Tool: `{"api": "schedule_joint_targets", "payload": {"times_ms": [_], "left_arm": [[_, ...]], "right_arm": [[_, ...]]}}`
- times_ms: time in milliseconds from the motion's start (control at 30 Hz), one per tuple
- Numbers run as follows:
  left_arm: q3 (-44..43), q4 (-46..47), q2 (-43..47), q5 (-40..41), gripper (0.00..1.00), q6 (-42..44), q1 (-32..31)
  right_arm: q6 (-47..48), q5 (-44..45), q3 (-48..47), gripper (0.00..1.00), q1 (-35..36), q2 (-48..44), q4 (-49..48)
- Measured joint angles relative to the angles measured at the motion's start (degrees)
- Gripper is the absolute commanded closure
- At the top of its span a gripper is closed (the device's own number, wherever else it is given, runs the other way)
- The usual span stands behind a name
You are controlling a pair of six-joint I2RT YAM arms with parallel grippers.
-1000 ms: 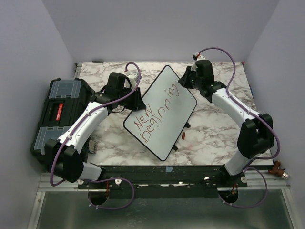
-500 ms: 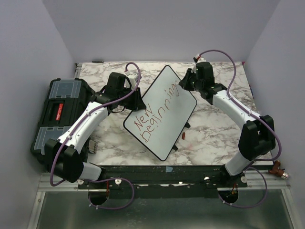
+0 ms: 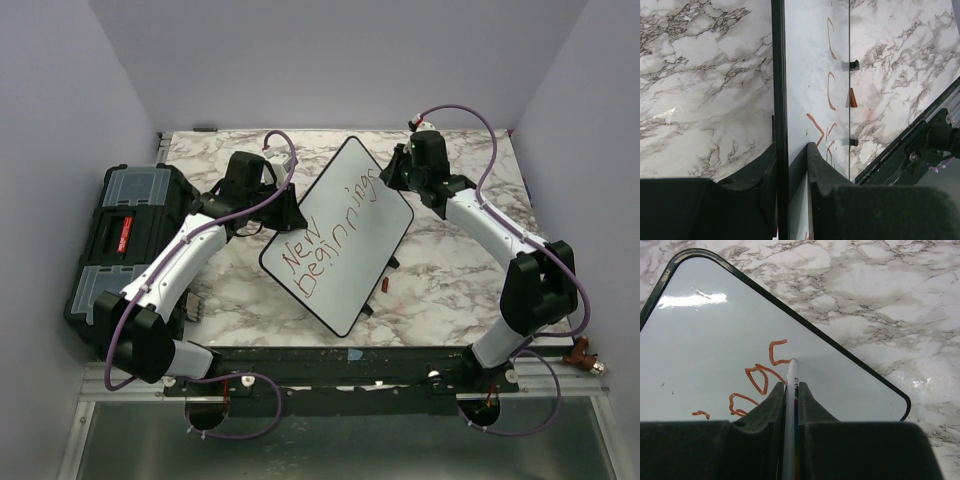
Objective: Write a sentence on the whiteboard
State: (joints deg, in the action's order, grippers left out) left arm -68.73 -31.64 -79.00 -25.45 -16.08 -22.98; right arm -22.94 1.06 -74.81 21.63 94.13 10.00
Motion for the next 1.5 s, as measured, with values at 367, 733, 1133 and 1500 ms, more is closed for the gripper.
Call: {"api": "schedule_joint_targets", "payload": {"times_ms": [367,733,1133,1500], "left_arm": [[0.0,0.0,0.0,0.1,1.0,0.0,0.0],[0.1,-0.6,0.2,0.5,1.0,-0.3,0.0],[0.2,-0.3,0.5,0.6,1.0,-0.3,-0.4],[0.3,0.4,0.7,0.7,1.0,0.0,-0.8]], "right_arm": [[0.0,0.4,0.6,0.99,0.0,0.0,0.0],[-0.2,1.1,4.2,0.99,-0.4,-1.0,-0.1],[-1.1,0.3,5.7,0.99,-0.3,-2.8,0.2],[-3.3,-2.8,7.0,0.99,-0.3,-11.5,3.6]]}}
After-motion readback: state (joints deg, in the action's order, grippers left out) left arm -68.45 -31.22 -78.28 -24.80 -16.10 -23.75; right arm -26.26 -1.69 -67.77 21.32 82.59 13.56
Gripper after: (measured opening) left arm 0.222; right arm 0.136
